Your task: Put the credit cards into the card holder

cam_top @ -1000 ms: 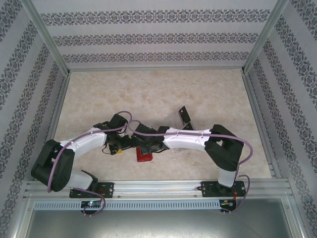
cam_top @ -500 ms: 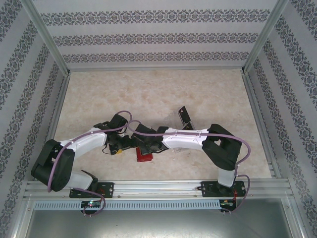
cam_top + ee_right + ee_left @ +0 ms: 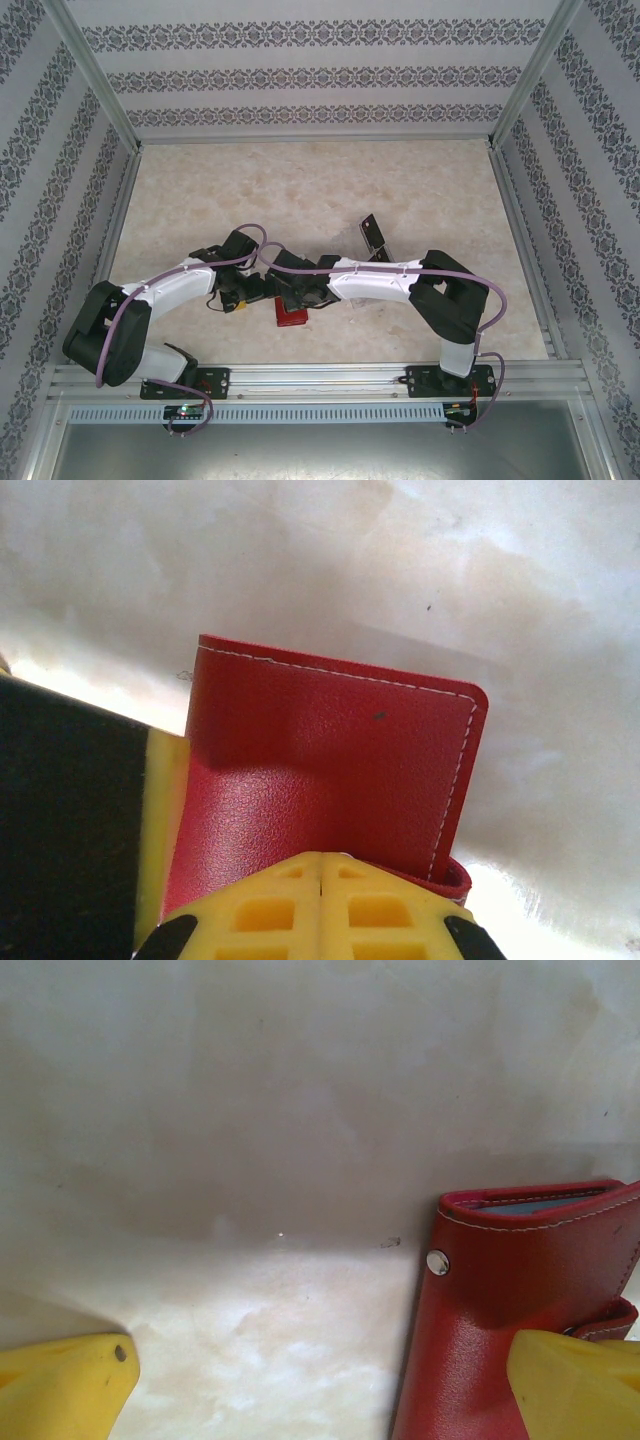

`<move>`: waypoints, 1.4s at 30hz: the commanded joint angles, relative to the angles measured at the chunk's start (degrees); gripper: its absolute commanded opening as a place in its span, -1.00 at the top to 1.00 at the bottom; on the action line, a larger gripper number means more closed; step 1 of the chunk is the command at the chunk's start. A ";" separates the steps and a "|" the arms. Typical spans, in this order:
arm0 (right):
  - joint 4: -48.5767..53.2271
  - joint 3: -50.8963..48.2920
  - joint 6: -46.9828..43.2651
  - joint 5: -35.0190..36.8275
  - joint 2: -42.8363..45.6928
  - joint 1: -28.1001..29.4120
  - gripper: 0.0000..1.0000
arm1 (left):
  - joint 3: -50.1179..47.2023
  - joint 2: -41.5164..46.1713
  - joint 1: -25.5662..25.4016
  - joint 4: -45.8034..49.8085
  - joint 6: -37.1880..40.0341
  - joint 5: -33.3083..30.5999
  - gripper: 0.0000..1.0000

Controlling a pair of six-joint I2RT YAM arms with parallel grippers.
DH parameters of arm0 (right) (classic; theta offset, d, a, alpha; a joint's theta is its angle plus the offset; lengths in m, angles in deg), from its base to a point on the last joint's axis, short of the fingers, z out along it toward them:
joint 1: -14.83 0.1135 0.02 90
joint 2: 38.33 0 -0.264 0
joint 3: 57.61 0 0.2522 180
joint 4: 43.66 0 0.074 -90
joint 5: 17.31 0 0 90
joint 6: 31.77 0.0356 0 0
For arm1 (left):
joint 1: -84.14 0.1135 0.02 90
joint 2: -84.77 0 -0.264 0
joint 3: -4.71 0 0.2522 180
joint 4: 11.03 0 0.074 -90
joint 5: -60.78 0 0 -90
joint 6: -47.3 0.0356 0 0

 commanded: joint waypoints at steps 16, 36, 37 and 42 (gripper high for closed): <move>-2.20 -1.44 1.74 -1.61 -7.04 -0.17 1.00 | -3.74 -3.66 -1.09 0.10 -0.21 -1.77 -0.97; -5.85 -12.05 7.97 -0.20 -13.94 -1.45 1.00 | -3.86 -3.56 -1.10 -0.07 -0.66 -1.51 -0.97; -6.81 -13.16 8.39 -0.31 -13.40 -1.75 1.00 | -3.83 -3.63 -1.14 -0.08 -0.72 -1.51 -0.97; -6.95 -14.52 8.09 0.40 -10.54 -2.79 1.00 | -3.63 -3.51 -1.20 0.10 -0.66 -1.31 -0.97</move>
